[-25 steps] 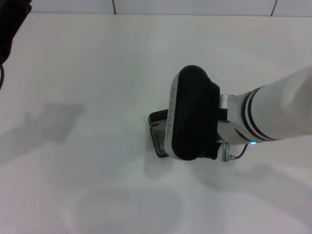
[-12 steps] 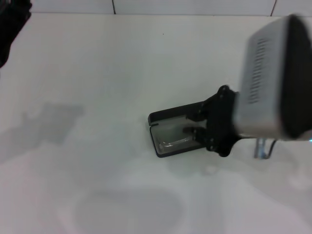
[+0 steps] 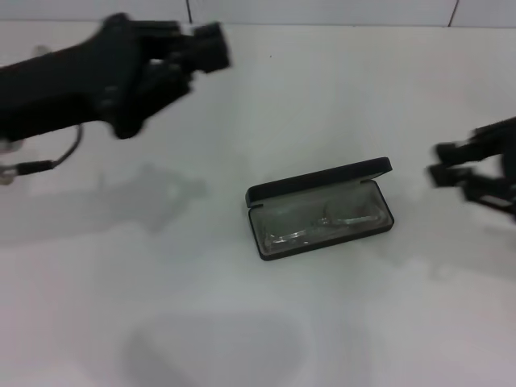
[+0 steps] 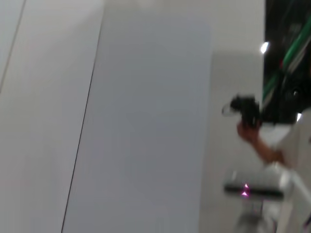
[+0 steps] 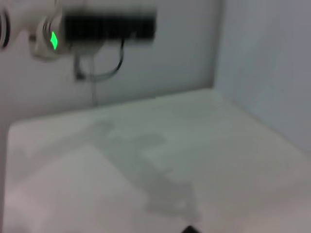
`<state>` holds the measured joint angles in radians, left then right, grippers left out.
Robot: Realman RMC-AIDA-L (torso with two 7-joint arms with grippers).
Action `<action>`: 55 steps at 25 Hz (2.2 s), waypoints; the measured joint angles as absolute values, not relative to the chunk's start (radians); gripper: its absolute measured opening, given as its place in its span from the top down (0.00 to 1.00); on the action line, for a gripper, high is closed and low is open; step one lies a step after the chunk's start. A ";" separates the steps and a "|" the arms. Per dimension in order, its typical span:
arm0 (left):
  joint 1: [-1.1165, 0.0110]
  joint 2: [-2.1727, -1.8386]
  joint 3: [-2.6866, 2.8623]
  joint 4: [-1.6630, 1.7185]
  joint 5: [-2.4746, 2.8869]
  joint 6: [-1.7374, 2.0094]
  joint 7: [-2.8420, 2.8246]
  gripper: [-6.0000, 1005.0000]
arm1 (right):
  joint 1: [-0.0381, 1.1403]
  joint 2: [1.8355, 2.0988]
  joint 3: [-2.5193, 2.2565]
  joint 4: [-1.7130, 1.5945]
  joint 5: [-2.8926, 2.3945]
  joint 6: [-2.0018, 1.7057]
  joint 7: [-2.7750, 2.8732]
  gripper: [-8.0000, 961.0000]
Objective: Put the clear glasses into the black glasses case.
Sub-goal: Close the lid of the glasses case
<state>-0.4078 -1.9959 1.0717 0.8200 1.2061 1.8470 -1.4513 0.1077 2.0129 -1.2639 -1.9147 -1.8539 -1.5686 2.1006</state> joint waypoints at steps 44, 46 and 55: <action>-0.758 -2.094 1.221 0.547 1.770 1.228 -1.563 0.77 | 0.125 2.014 -0.624 -1.089 -1.668 -1.757 1.654 0.74; -0.759 -2.094 1.227 0.542 1.770 1.228 -1.563 0.77 | 0.126 2.014 -0.624 -1.081 -1.668 -1.758 1.652 0.74; -0.755 -2.094 1.256 0.527 1.767 1.205 -1.563 0.76 | 0.131 2.014 -0.626 -1.059 -1.669 -1.772 1.641 0.72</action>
